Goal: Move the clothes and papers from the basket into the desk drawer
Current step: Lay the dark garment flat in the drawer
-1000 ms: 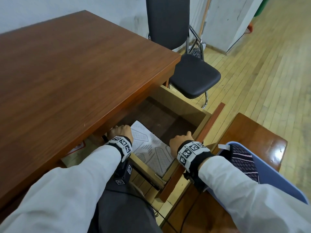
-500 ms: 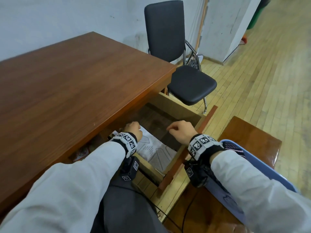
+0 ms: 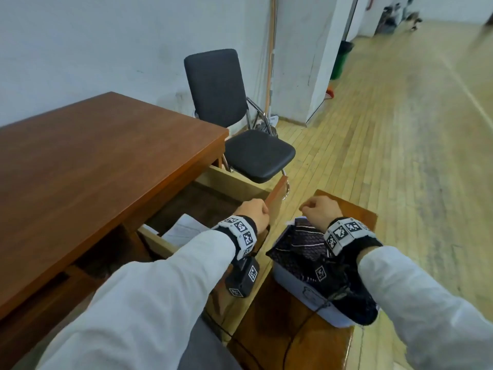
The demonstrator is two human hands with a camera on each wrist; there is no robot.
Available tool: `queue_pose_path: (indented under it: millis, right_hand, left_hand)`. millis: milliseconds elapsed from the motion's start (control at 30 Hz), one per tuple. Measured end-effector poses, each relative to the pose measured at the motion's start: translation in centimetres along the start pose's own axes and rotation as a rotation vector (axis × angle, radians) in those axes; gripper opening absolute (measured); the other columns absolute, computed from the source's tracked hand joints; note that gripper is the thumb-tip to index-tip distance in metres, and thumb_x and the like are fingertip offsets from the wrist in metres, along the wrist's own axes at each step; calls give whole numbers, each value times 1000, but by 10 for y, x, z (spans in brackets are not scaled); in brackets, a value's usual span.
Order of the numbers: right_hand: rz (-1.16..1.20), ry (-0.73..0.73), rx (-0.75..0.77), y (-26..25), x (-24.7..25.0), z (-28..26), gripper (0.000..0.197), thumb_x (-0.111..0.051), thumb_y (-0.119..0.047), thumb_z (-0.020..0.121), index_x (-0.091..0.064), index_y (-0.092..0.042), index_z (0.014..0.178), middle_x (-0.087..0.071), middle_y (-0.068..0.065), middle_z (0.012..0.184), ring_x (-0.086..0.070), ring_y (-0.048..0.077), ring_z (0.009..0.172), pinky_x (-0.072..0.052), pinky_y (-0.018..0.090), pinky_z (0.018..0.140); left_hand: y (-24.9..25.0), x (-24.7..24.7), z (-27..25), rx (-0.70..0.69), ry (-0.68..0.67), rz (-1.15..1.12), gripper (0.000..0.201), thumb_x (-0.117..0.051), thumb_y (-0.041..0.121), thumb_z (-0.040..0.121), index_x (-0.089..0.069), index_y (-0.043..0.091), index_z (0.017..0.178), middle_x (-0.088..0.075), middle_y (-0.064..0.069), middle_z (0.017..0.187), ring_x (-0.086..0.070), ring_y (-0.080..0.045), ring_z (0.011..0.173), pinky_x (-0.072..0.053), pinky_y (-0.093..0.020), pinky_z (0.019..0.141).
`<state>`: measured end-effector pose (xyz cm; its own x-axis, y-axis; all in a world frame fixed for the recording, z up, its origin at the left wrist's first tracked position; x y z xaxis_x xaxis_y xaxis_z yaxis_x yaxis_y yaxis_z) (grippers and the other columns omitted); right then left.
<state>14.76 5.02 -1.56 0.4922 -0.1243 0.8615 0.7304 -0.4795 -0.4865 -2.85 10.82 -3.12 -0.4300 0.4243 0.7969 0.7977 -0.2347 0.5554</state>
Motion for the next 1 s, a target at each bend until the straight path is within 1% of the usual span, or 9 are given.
queue_pose_path:
  millis: [67, 167, 300, 400, 567, 700, 767, 900, 1000]
  right_hand:
    - [-40, -29, -74, 28, 1, -4, 17, -54, -20, 90, -68, -11, 92, -65, 7, 91, -57, 23, 81, -43, 23, 63]
    - [-108, -155, -167, 65, -14, -8, 26, -56, -30, 89, -67, -9, 102, -67, 10, 100, -61, 26, 89, -46, 27, 68]
    - [-111, -247, -206, 87, -31, -14, 24, -56, -31, 90, -66, -9, 94, -62, 6, 87, -59, 22, 80, -42, 24, 55]
    - [-116, -266, -199, 89, -39, -16, 18, -56, -29, 89, -64, -13, 91, -61, 6, 84, -58, 23, 79, -39, 23, 53]
    - [-58, -242, -187, 96, -38, -15, 24, -53, -19, 91, -66, -13, 110, -63, 6, 97, -58, 22, 86, -44, 25, 71]
    - [18, -202, -229, 109, -27, -13, 29, -50, -7, 91, -72, -10, 108, -69, 10, 109, -64, 27, 98, -48, 27, 73]
    - [127, -174, -258, 116, -21, -10, 25, -53, -6, 91, -73, -6, 104, -70, 13, 110, -65, 29, 100, -52, 31, 79]
    - [390, -142, -320, 120, -12, -8, 34, -46, -13, 97, -60, 7, 121, -59, 25, 127, -55, 39, 119, -45, 40, 97]
    - [615, -175, -375, 109, -16, -11, 53, -34, -35, 103, -57, 9, 121, -62, 24, 122, -60, 34, 103, -48, 39, 88]
  left_hand:
    - [13, -18, -3, -9, -49, 5, 25, -48, 19, 92, -62, 19, 113, -62, -6, 122, -60, -28, 109, -50, -37, 96]
    - [26, -45, -7, -8, -130, 23, 27, -54, 27, 91, -67, 13, 110, -64, -8, 117, -60, -28, 109, -49, -34, 95]
    - [34, -72, -10, 28, -185, 10, 36, -57, 40, 89, -70, 10, 103, -71, -9, 104, -65, -27, 96, -51, -32, 81]
    - [35, -81, -10, 83, -180, -60, 42, -62, 45, 86, -66, 9, 108, -70, -10, 106, -66, -27, 97, -50, -31, 81]
    - [49, -90, -9, 104, -180, -290, 37, -66, 31, 86, -64, 6, 113, -68, -12, 113, -64, -29, 105, -50, -38, 96]
    - [84, -83, -15, 5, -247, -496, 24, -57, 20, 90, -62, 6, 109, -67, -13, 98, -63, -22, 84, -52, -30, 72]
    - [96, -72, -16, -7, -261, -602, 20, -53, 19, 89, -61, 9, 104, -66, -11, 93, -63, -23, 82, -52, -29, 68]
    - [108, -46, -18, 5, -267, -826, 11, -47, 21, 81, -52, 12, 79, -58, -10, 86, -59, -30, 89, -49, -39, 79]
    - [107, -26, -19, 35, -222, -1025, 10, -44, 15, 86, -52, 10, 82, -59, -9, 83, -60, -25, 81, -50, -32, 70]
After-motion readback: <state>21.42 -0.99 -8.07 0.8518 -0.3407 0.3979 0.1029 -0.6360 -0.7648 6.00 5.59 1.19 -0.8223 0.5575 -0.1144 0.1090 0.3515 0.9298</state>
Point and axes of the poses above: each hand's wrist, its own z-axis towards the middle knuckle, its own x-axis out of the back of the hand, y = z × x, the point moved 10 cm from there along z, towards the middle knuckle
